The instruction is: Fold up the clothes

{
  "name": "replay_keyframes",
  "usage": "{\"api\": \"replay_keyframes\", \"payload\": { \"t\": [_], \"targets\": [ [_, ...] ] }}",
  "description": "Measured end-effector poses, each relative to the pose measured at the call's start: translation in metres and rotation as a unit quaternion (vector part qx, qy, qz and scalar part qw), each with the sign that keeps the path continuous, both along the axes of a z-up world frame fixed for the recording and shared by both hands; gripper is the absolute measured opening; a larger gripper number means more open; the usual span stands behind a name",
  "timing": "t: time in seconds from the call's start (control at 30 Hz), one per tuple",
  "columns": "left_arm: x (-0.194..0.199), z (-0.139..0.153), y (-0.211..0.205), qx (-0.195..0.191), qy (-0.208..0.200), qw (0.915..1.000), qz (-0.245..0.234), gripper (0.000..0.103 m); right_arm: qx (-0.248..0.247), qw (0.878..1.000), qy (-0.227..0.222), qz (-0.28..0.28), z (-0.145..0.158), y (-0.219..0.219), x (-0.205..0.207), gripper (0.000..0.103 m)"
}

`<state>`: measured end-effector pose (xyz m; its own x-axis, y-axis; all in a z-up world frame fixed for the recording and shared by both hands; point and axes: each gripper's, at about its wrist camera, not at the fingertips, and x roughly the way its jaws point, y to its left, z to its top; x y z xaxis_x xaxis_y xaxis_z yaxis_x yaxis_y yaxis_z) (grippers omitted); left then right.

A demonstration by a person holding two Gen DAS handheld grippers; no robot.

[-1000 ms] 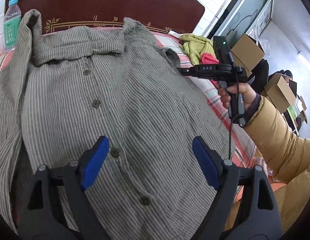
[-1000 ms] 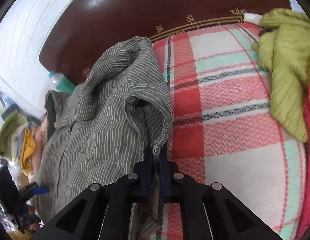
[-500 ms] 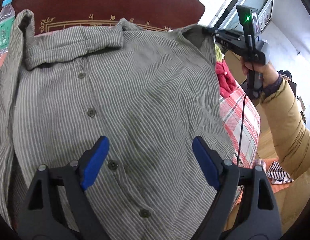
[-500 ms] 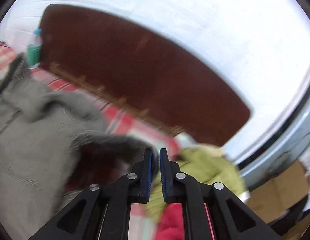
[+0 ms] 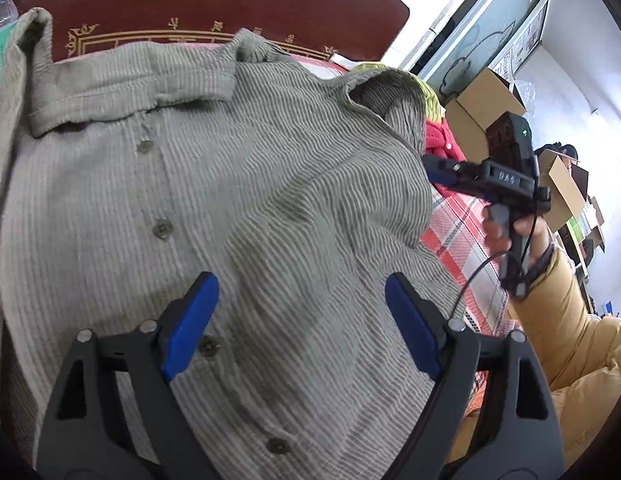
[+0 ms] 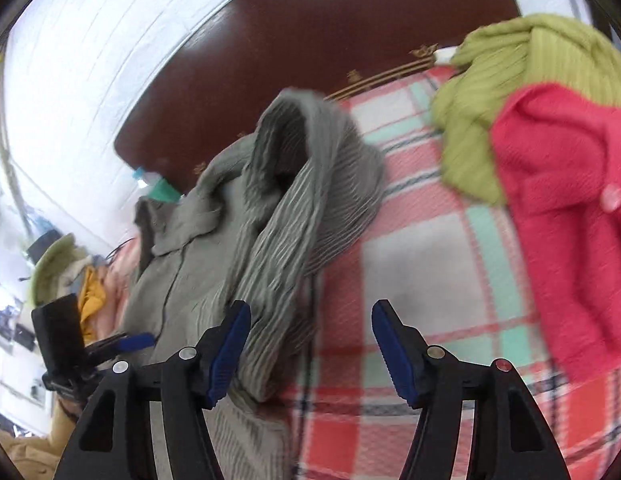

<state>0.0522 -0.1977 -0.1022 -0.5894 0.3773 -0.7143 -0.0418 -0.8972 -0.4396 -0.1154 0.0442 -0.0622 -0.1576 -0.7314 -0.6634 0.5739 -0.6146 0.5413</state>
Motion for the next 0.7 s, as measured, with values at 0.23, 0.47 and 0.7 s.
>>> {"api": "replay_keyframes", "payload": {
  "t": [0.23, 0.47, 0.7],
  "targets": [
    [0.004, 0.008, 0.009, -0.007, 0.002, 0.9999, -0.007, 0.086, 0.036, 0.997, 0.059, 0.038, 0.015, -0.027, 0.002, 0.005],
    [0.003, 0.007, 0.003, 0.008, 0.001, 1.0, 0.004, 0.086, 0.288, 0.883, 0.37, -0.008, 0.112, -0.032, 0.01, 0.006],
    [0.004, 0.004, 0.006, 0.006, -0.007, 1.0, -0.002, 0.086, 0.447, 0.766, 0.452, 0.097, 0.06, -0.051, 0.045, 0.023]
  ]
}}
